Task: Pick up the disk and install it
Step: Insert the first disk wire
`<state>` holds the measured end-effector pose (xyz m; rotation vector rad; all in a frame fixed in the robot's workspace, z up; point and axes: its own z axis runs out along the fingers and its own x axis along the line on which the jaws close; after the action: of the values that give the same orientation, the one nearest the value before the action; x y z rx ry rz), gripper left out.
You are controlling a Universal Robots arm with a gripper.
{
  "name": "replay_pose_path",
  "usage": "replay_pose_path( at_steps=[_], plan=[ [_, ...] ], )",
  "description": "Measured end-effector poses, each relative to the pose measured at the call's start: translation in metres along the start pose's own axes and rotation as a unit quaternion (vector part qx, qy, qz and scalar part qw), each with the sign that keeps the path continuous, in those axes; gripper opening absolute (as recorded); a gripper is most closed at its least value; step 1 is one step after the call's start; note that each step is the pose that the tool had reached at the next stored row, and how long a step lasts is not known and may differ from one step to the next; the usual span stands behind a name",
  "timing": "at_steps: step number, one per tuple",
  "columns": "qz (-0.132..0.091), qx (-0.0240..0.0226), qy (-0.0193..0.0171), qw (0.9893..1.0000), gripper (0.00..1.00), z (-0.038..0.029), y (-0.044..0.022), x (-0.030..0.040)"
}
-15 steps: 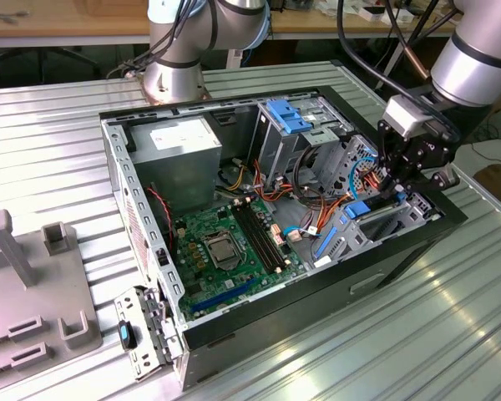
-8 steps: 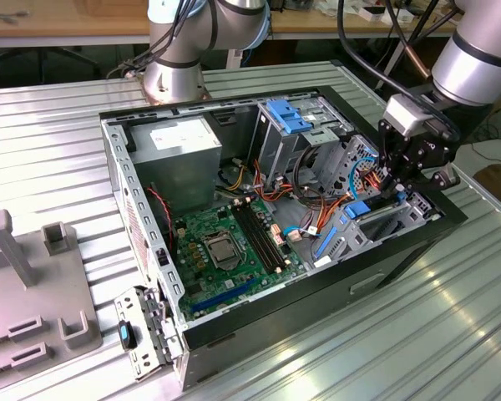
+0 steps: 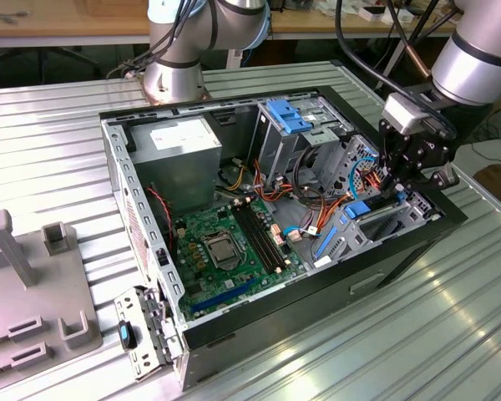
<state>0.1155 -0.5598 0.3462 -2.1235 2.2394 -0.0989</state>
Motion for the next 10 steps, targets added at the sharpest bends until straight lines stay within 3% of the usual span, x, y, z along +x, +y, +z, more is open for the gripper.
replay_pose_path(
  at_steps=[10],
  plan=[
    [0.000, 0.0000, 0.0001, 1.0000, 0.17, 0.0029, 0.0003, -0.0003]
  ],
)
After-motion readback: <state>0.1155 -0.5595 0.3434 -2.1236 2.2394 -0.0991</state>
